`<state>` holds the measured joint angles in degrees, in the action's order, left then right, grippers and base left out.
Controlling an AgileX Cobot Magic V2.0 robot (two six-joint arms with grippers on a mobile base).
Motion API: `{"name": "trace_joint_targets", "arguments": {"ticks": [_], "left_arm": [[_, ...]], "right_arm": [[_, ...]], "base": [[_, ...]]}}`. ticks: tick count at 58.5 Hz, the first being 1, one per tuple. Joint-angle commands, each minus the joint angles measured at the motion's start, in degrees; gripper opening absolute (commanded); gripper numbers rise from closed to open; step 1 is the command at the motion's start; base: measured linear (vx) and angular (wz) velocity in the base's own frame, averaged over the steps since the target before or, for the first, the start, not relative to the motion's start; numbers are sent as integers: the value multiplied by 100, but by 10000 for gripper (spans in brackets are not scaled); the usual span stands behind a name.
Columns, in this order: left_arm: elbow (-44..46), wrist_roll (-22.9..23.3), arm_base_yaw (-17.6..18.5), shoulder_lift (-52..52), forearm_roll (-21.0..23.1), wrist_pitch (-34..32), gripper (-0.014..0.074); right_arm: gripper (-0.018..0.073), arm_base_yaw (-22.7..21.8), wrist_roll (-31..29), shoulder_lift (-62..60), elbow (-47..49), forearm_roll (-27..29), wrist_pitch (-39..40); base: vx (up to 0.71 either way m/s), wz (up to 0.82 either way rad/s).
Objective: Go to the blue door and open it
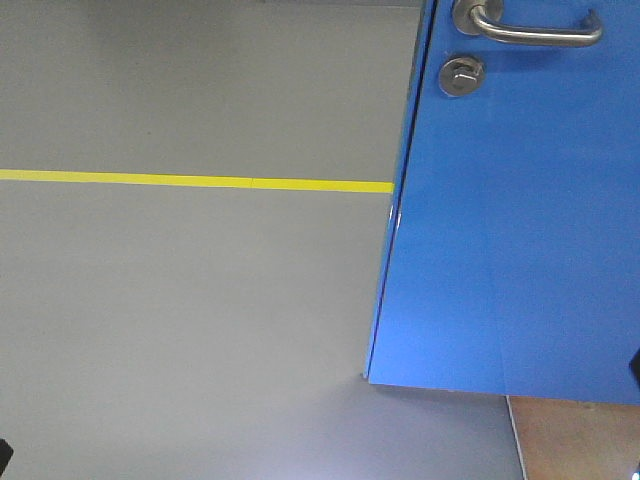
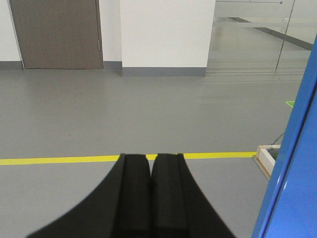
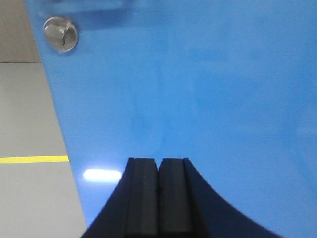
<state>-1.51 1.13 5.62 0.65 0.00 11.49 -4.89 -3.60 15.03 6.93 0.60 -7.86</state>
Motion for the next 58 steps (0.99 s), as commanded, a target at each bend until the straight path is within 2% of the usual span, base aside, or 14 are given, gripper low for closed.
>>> {"name": "trace_joint_targets", "arguments": {"ticks": [1, 12, 21, 58], "left_arm": [[141, 37, 11, 72, 33, -479, 73], [141, 37, 11, 72, 33, -479, 73], [141, 37, 11, 74, 33, -471, 73], [141, 37, 11, 69, 33, -471, 73]], "right_arm": [[-1, 11, -11, -442, -199, -60, 621], [-1, 11, -3, -1685, -894, 8, 513], [-1, 11, -9, -1608, -875, 75, 248], [-1, 11, -9, -1604, -875, 97, 254]], "base": [[0, 0], [0, 0], [0, 0], [0, 0]]}}
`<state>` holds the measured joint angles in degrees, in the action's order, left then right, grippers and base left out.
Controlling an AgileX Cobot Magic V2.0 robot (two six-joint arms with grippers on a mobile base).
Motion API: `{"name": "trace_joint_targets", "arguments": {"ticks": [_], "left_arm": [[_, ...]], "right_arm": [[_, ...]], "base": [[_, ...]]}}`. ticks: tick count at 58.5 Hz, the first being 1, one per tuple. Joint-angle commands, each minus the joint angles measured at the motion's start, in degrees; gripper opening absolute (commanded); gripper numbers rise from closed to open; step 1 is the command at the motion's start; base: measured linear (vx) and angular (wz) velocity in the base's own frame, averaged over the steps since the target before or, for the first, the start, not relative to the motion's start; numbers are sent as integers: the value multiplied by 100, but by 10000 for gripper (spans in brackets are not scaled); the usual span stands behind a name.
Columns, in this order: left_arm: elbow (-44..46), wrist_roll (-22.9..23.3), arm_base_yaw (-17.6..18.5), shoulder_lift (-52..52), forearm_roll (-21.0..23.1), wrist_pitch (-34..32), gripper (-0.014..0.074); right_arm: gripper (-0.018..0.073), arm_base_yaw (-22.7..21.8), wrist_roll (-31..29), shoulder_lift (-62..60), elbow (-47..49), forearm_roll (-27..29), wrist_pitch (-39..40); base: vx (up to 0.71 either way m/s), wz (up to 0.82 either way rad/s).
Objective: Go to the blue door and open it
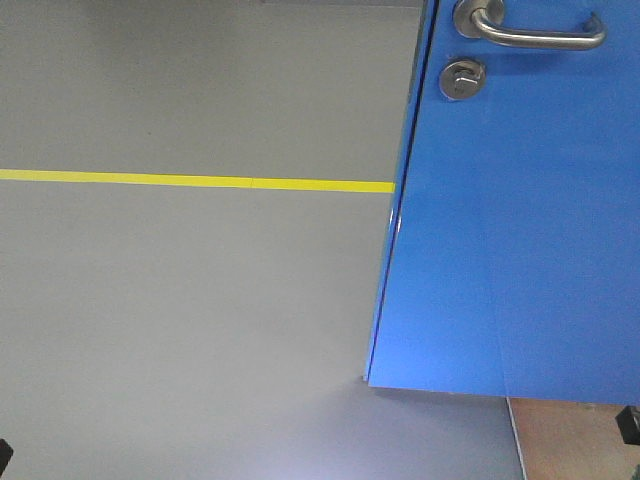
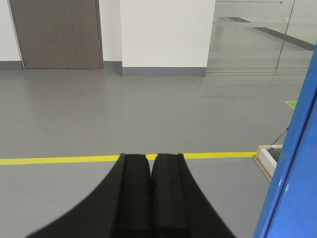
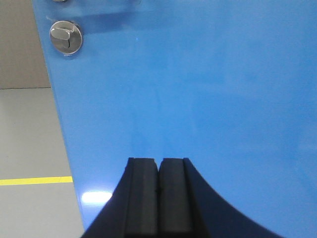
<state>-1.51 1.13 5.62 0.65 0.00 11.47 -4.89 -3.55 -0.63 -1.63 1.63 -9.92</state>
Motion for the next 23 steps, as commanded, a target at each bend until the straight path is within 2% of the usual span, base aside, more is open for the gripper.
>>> {"name": "trace_joint_targets", "arguments": {"ticks": [1, 23], "left_arm": [[141, 37, 11, 69, 33, -469, 73], [141, 37, 11, 69, 33, -469, 73]], "right_arm": [[-1, 11, -14, -38, -19, -6, 461], [-1, 11, -14, -38, -19, -6, 461]], "base": [[0, 0], [0, 0]]}}
